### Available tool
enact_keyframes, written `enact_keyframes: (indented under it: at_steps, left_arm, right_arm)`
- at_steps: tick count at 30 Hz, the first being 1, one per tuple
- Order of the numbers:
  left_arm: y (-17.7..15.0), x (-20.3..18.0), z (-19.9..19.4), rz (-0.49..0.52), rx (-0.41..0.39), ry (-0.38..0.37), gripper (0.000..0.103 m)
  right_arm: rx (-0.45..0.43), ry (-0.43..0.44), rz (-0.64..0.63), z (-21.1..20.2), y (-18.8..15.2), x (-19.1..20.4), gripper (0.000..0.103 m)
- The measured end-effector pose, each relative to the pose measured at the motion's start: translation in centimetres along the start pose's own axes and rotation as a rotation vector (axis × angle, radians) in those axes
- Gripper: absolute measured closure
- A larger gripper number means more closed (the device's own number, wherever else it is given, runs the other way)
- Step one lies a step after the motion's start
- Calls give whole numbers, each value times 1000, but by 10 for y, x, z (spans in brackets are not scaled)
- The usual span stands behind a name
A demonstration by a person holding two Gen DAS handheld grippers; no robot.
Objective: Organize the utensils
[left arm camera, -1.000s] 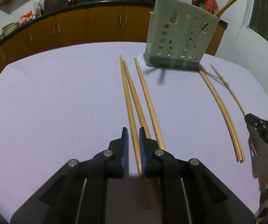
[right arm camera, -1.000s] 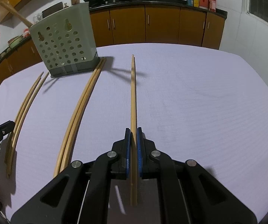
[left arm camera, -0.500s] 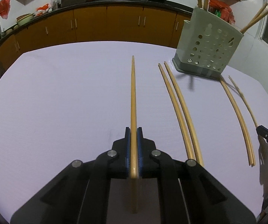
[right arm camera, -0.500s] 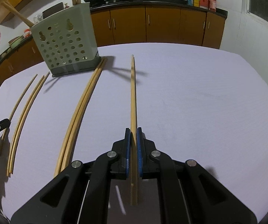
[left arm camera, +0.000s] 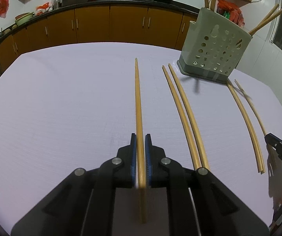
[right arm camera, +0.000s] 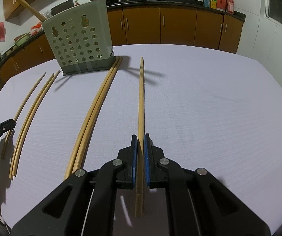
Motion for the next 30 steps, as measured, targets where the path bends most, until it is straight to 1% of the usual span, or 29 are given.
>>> enact_keyframes:
  at_steps: [30]
  left_arm:
    - [0, -2, 0, -8, 0, -3, 92]
  right_arm:
    - [0, -2, -2, 0, 0, 0, 95]
Point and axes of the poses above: each gripper's, at about its wrist camera, not at the fingertips, and z roughly the way its jaws point, x to its left, y to its top, the point moved 6 cm from there along z, roughly the way its jaws point, and after that the axes turned 7 degrees about -z, right-handed, at the moved point
